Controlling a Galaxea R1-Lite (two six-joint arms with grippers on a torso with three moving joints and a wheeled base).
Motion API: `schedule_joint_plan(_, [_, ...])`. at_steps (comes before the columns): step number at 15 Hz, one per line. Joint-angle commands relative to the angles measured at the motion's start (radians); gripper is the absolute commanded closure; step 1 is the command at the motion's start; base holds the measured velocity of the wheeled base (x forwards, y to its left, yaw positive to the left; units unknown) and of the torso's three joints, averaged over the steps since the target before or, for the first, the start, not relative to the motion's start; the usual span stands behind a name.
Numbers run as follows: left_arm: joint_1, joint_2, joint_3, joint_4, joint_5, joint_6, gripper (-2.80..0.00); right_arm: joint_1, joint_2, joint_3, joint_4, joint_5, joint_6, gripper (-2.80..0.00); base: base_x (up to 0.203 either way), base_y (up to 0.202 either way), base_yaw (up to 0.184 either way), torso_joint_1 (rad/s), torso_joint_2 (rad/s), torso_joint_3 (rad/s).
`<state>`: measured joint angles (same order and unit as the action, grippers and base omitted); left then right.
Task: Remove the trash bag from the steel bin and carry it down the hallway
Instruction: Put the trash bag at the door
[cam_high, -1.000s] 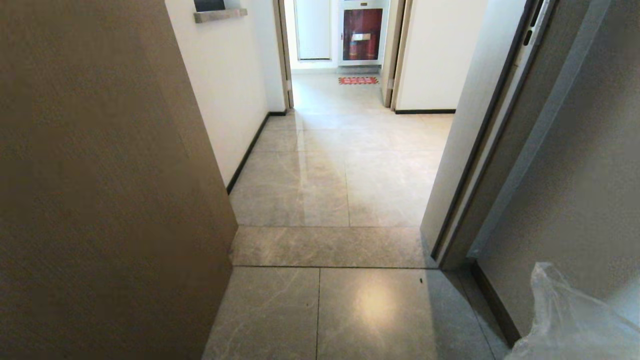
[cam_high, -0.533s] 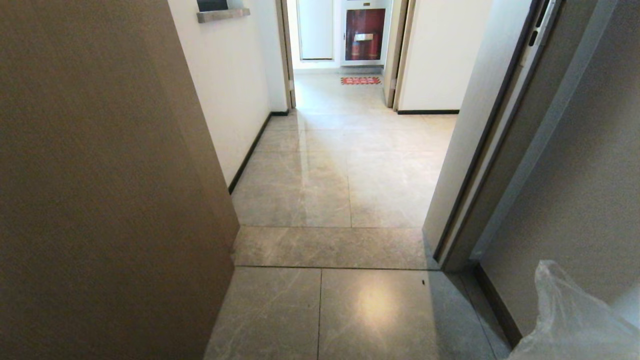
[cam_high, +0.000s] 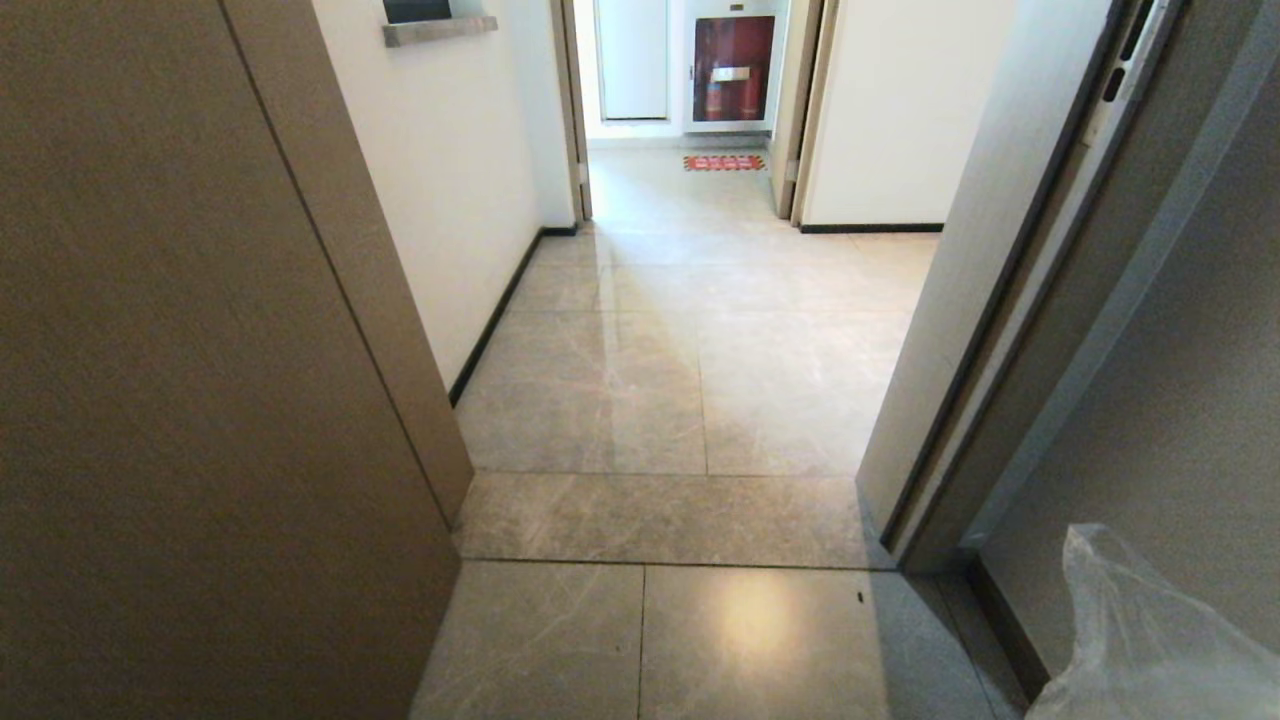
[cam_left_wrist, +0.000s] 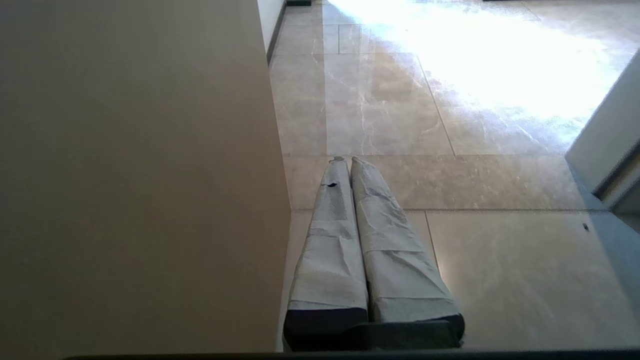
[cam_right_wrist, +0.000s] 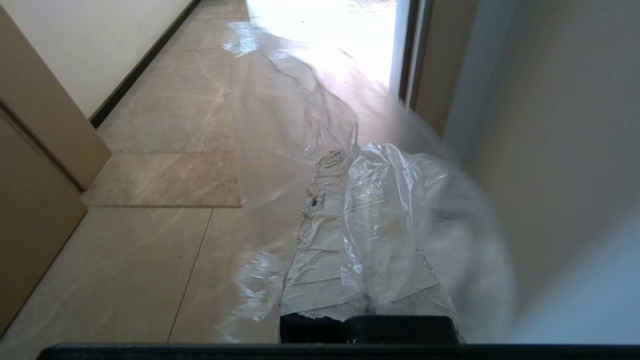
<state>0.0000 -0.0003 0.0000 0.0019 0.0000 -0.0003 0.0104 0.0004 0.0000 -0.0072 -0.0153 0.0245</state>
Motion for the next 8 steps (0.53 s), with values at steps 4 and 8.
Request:
schedule_joint_plan(4, [0.000, 0.000, 0.000, 0.000, 0.000, 0.000, 0.00, 0.000, 0.001, 0.002, 0.000, 0.000, 0.000, 0.00, 0.191, 0.000, 0.001, 0.003, 0.00, 0.002])
schedule_joint_plan(8, [0.000, 0.000, 0.000, 0.000, 0.000, 0.000, 0.00, 0.001, 0.001, 0.002, 0.000, 0.000, 0.000, 0.00, 0.191, 0.000, 0.000, 0.003, 0.00, 0.000])
